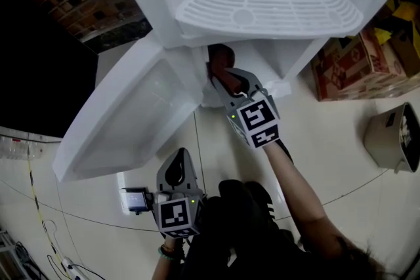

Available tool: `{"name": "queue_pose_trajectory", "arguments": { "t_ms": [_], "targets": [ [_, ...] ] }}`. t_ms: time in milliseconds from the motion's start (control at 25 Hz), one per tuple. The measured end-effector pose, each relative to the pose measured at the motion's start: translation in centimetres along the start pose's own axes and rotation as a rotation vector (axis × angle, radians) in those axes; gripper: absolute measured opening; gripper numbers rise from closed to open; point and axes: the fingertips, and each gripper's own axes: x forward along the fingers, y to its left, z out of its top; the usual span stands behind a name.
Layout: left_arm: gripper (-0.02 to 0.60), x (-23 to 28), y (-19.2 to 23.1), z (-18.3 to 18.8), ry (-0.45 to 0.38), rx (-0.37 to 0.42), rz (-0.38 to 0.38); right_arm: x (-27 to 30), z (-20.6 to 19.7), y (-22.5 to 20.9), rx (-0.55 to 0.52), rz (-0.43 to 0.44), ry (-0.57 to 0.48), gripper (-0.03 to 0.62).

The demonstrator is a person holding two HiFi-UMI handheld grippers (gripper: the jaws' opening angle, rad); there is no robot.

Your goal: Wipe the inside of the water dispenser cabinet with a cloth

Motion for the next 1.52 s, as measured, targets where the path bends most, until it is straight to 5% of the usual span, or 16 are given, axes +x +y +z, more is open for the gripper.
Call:
{"name": "queue_pose_trajectory", "arguments": {
  "t_ms": [160, 280, 400, 640, 800, 960, 1280, 1520],
  "targets": [
    [0.003, -0.1, 0.0, 0.4, -0.003, -0.015, 0.009, 0.4, -5.3, 1.0, -0.031, 0.032, 0.143, 0.077],
    [0.005, -0.1, 0.0, 0.5, -0.006, -0.027, 0.015, 0.3, -6.1, 0.8, -0.027, 0.03, 0.158, 0.077],
    [0.003, -0.1, 0.2, 0.6, -0.006, -0.035, 0.022, 0.0, -2.9, -0.9, -0.04, -0.013, 0.092, 0.077],
    [0.005, -0.3, 0.3, 0.6, -0.007, -0.031, 0.021, -2.1, 9.1, -6.3, -0.039, -0.148, -0.208, 0.077],
    [0.003, -0.5, 0.0, 0.3, 0.0, -0.028, 0.007, -0.7, 12.0, -7.2, -0.01, -0.136, -0.285, 0.077],
    [0.005, -0.8, 0.1, -0.4, 0.009, -0.009, 0.0, 1.9, 8.8, -7.1, 0.009, -0.12, -0.2, 0.077],
    [0.003, -1.0, 0.9, 0.0, 0.0, -0.039, 0.027, 3.5, -5.5, -4.7, 0.051, -0.074, 0.142, 0.075],
    [0.003, -1.1, 1.1, 0.0, -0.007, -0.028, 0.027, 2.7, -6.5, -4.5, 0.037, -0.075, 0.167, 0.075]
  ]
}}
